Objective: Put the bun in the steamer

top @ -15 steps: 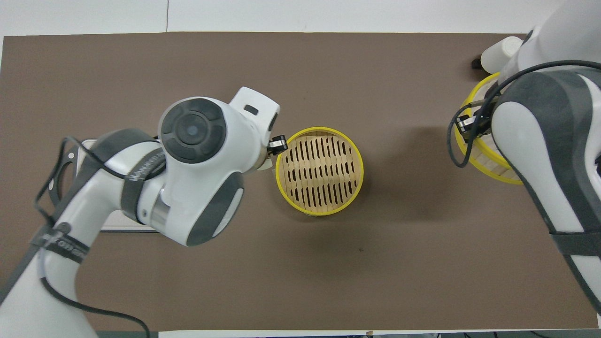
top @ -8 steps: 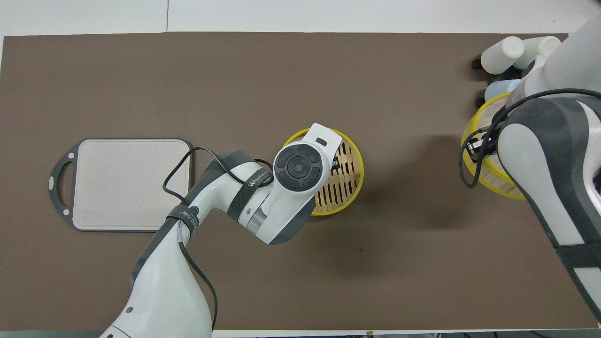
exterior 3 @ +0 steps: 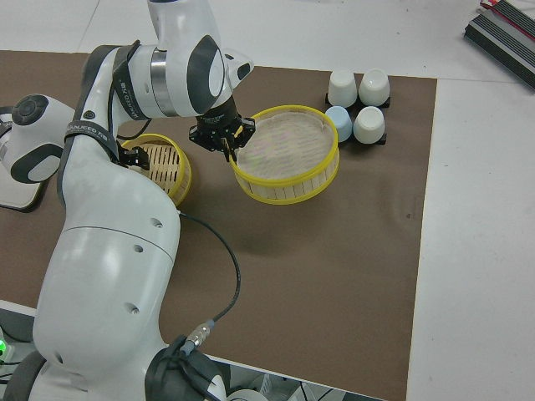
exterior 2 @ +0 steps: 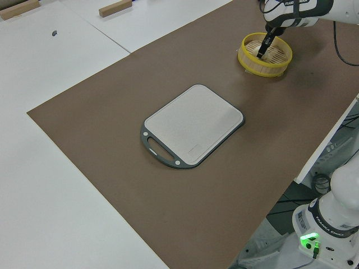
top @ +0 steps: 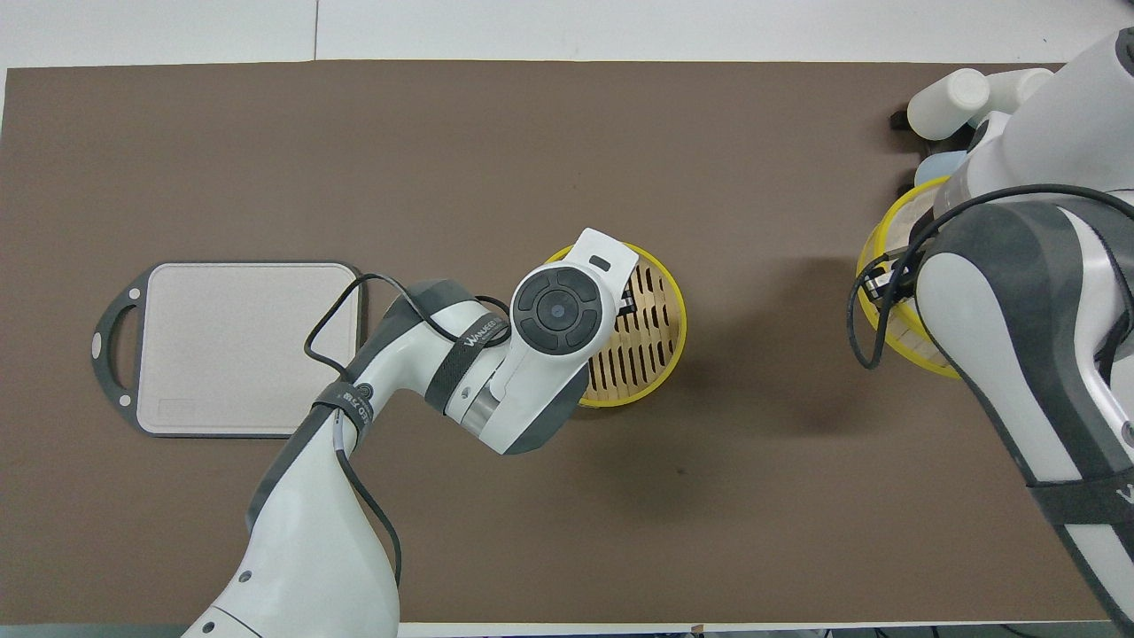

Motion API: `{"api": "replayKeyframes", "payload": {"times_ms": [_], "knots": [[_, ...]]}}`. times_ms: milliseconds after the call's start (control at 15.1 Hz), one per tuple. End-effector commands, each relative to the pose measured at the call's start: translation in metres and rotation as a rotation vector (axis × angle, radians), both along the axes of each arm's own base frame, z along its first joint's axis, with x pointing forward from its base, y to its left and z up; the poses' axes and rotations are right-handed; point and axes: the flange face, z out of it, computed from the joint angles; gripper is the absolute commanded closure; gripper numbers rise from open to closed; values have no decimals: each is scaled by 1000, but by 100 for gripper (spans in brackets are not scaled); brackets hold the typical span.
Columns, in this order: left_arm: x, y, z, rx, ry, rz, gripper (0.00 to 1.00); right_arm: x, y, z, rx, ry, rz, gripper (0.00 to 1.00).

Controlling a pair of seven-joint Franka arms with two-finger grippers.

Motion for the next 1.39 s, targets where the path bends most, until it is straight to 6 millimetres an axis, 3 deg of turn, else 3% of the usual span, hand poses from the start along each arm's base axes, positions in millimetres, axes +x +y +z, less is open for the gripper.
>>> {"api": "replayKeyframes", "payload": {"times_ms": [0,331,397,662,795,927,993,1126,1325], "knots": [[2,16,34,21,-3,20,0,-6,3,6,12,-36,-23,100],[43,141,130,73,47,54,0,-7,64,8,1,-101,-84,100],[48,170,148,76,46,45,0,-8,91,8,10,-125,-102,100],[55,293,209,98,71,-50,0,-10,245,-15,33,-156,-214,100],[52,339,225,104,88,-81,0,-3,295,-25,35,-173,-230,100],[47,368,238,107,109,-123,0,-9,351,-49,1,-224,-257,100],[44,377,244,108,121,-130,0,-8,363,-53,22,-267,-253,100],[39,390,251,108,136,-136,0,-6,362,-70,35,-280,-257,100],[32,393,255,108,156,-146,0,-13,366,-84,26,-274,-254,100]]}}
